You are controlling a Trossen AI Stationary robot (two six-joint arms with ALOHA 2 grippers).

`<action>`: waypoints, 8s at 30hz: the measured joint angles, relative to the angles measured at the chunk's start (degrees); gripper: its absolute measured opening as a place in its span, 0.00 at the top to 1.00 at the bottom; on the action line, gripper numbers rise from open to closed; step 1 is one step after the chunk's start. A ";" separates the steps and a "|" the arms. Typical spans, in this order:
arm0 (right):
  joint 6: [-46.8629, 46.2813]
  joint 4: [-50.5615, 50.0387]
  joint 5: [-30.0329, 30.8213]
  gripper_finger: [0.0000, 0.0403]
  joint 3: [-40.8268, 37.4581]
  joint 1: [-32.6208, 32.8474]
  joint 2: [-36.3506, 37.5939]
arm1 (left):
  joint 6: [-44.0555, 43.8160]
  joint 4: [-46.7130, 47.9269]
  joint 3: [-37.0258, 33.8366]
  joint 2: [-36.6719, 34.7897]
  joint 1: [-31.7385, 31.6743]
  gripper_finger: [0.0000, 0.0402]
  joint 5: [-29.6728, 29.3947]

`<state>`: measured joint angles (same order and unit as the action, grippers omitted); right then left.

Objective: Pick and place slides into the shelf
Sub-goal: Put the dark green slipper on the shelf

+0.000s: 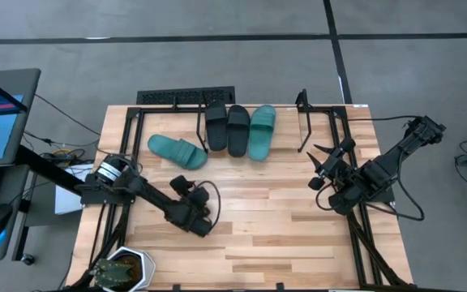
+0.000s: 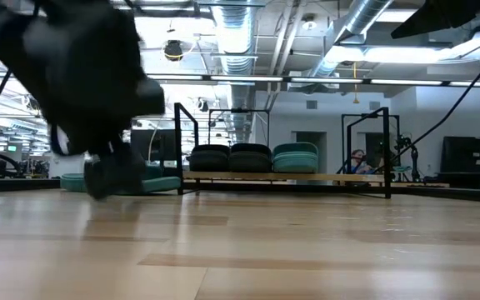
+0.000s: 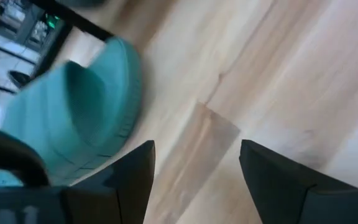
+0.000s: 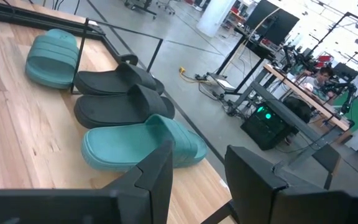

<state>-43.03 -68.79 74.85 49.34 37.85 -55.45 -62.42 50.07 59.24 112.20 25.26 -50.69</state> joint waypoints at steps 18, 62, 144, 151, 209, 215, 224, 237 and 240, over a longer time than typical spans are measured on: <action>0.00 0.02 0.00 0.67 0.00 -0.07 -0.01 | -1.48 9.85 0.29 -35.68 0.23 0.44 -2.71; 0.00 -0.20 -1.44 0.67 0.02 -0.07 -0.04 | 25.27 -1.59 -12.59 -38.29 -39.97 0.44 38.20; -0.04 0.26 -1.36 0.67 0.02 -0.04 -0.04 | 10.83 -12.25 -14.38 -38.16 -26.44 1.00 36.22; -0.04 0.24 -1.36 0.67 0.02 -0.04 -0.05 | 9.94 -16.36 -12.17 -38.05 -21.93 1.00 36.38; -0.04 0.04 -2.95 0.67 0.00 -0.09 -0.04 | 9.85 -84.78 -5.07 -5.09 -8.55 0.90 36.91; -0.04 0.04 -3.01 0.67 0.00 -0.09 -0.05 | 11.26 -83.77 -5.07 -5.09 -8.92 0.85 35.21; -0.04 0.04 -3.02 0.67 0.00 -0.09 -0.04 | 11.22 -84.24 -5.07 -5.09 -9.89 0.74 35.08; -0.04 0.04 -3.69 0.67 0.00 -0.09 -0.04 | 11.25 -84.37 -5.07 -5.09 -9.89 0.56 41.91; -0.04 0.04 -3.91 0.67 0.00 -0.09 -0.04 | 11.35 -84.33 -5.07 -5.09 -9.89 0.53 44.34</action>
<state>-43.07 -68.75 70.94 49.34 37.76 -55.49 -51.07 -34.26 54.17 107.11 15.38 -6.35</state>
